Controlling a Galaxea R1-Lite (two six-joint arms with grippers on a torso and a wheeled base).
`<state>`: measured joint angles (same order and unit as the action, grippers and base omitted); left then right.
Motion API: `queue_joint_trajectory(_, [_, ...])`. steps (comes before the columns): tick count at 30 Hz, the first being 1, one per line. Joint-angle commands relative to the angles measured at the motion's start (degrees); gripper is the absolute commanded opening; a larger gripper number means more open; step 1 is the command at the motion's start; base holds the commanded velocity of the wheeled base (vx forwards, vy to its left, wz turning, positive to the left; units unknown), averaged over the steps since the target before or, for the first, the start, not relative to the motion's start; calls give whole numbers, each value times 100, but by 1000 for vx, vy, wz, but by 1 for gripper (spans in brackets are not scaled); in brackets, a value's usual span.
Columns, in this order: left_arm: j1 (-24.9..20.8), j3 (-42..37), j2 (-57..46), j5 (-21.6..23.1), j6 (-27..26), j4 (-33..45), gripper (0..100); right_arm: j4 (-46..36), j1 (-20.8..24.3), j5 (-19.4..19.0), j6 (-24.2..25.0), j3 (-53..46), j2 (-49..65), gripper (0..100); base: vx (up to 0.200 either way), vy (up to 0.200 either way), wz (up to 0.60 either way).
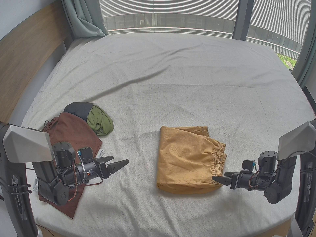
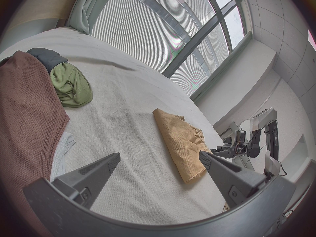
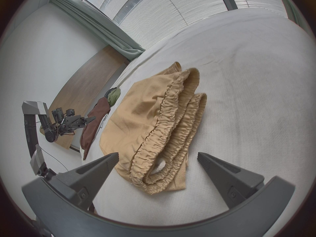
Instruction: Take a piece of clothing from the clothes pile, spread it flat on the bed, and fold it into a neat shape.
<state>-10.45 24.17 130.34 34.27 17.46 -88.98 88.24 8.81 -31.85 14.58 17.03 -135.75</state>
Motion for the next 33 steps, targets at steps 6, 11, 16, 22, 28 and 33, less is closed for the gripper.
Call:
queue_joint_trajectory(6, [-1, 0, 0, 1, 3, -5, 100, 9, 112, -304, 634, 90, -355, 100, 0, 0, 0])
queue_joint_trajectory(11, [-1, 0, 0, 1, 3, -5, 100, 18, 191, -313, 836, 275, -522, 100, 0, 0, 0])
queue_joint_trajectory(16, [-1, 0, -18, 1, -5, -5, 100, 27, 358, -321, 977, 521, -584, 100, 0, 0, 0])
queue_joint_trajectory(22, [-1, 0, -9, 1, -5, -5, 100, 27, 455, -321, 1047, 591, -575, 100, 0, 0, 0])
queue_joint_trajectory(28, [-1, 0, -9, 1, -14, -5, 100, 27, 481, -321, 1056, 617, -575, 100, 0, 0, 0])
queue_joint_trajectory(33, [-1, 0, -9, 1, -14, -5, 100, 36, 481, -321, 1064, 661, -575, 100, 0, 0, 0])
